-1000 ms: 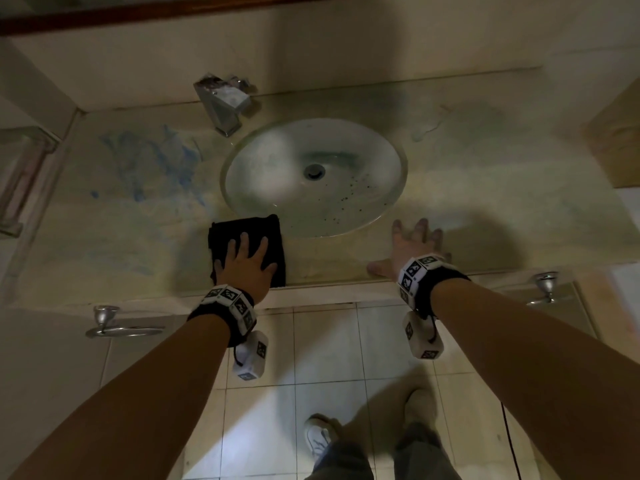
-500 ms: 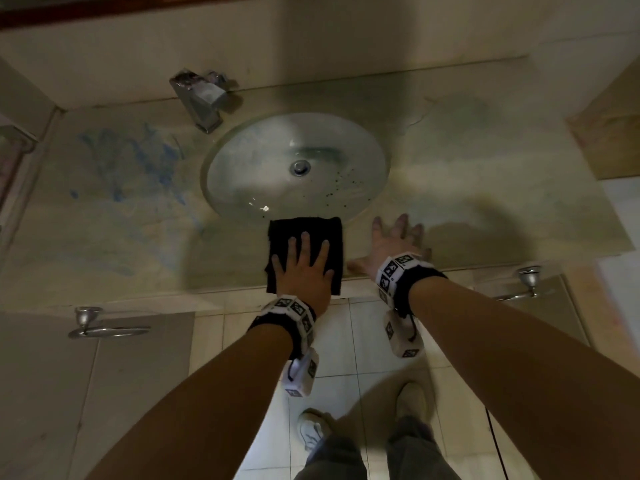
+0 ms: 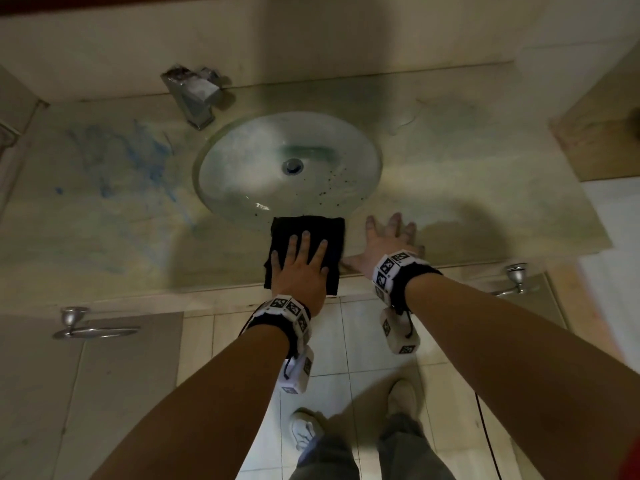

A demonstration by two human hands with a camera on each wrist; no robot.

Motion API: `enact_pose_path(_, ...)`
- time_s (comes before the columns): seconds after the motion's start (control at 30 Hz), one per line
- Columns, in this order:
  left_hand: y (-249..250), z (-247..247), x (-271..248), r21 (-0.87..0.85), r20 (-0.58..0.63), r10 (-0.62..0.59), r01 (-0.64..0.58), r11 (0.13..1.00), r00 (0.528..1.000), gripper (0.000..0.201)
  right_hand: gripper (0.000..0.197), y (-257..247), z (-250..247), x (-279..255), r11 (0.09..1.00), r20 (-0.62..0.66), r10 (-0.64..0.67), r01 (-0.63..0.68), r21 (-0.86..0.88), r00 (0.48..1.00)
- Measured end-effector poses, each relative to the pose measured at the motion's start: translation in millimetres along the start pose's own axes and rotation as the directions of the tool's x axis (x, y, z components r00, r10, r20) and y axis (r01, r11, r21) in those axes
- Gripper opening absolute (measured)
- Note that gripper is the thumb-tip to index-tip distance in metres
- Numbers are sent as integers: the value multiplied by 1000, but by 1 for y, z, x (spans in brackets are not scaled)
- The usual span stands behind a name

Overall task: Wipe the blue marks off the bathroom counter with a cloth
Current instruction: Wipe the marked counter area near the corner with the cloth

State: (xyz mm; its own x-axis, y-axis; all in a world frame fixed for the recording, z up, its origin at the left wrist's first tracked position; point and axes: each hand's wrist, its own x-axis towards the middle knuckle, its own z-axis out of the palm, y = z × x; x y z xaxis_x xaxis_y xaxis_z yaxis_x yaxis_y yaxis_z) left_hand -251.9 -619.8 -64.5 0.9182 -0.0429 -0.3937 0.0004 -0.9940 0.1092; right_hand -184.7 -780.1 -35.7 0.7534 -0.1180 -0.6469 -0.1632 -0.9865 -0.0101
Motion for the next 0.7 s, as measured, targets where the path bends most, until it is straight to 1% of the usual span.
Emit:
enact_pose_path(0.17, -50, -1, -16, 9, -33, -50, 50, 999, 998, 55, 118, -9, -5, 2, 1000, 10, 22, -22, -14, 1000)
enact_pose_path(0.27, -79, 0, -22, 1, -32, -87, 87, 996, 996, 55, 111, -25, -12, -1, 999, -13, 9, -10, -54, 1000)
enact_pose_path(0.33, -96, 1, -26, -1, -42, -107, 107, 994, 993, 56, 99, -41, -15, -5, 991, -42, -76, 71, -111, 996)
enact_pose_path(0.4, -113, 2, -31, -12, -55, -129, 128, 992, 990, 56, 87, -59, -11, -9, 970, -81, -188, 173, -171, 979)
enact_pose_path(0.43, -121, 2, -33, -17, -58, -141, 140, 990, 988, 56, 83, -70, -7, -11, 962, -93, -229, 210, -177, 969)
enact_pose_path(0.5, -137, 1, -37, -28, -53, -164, 163, 986, 985, 56, 80, -93, 3, -15, 952, -94, -268, 249, -176, 959)
enact_pose_path(0.6, -158, -2, -42, -45, -47, -192, 190, 981, 980, 56, 83, -122, 15, -17, 946, -77, -290, 274, -173, 954)
enact_pose_path(0.7, -178, -3, -49, -46, -43, -220, 218, 975, 975, 56, 98, -140, 24, -14, 947, -35, -275, 264, -185, 961)
